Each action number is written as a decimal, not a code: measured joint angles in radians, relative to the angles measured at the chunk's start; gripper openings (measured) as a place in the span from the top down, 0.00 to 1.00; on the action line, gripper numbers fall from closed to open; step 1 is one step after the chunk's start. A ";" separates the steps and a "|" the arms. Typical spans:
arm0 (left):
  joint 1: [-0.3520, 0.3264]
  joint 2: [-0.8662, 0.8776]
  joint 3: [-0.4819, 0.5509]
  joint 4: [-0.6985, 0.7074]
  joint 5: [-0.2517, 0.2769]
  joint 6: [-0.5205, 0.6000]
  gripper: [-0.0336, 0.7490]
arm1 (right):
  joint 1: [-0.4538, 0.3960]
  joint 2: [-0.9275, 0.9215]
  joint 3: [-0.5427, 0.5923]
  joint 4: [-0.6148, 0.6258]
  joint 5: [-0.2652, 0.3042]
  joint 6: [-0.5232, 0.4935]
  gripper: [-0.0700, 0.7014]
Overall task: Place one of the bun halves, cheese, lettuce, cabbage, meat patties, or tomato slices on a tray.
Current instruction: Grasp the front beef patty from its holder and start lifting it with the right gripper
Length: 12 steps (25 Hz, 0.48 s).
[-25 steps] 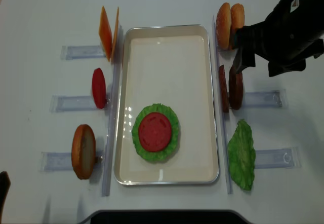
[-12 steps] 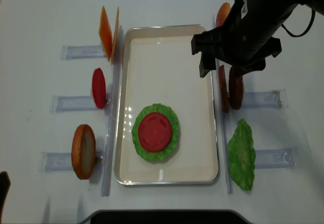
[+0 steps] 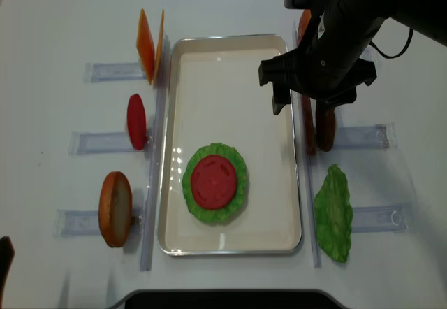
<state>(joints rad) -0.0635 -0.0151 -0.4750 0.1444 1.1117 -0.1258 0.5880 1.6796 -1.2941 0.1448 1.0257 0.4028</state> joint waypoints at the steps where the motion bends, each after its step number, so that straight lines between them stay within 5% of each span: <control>1: 0.000 0.000 0.000 0.000 0.000 0.000 0.07 | 0.000 0.005 0.000 -0.001 -0.001 0.000 0.21; 12: 0.000 0.000 0.000 0.000 0.000 0.000 0.07 | 0.000 0.046 0.000 -0.005 -0.023 -0.007 0.21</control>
<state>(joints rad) -0.0635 -0.0151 -0.4750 0.1444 1.1117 -0.1258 0.5880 1.7261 -1.2941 0.1393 1.0029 0.3956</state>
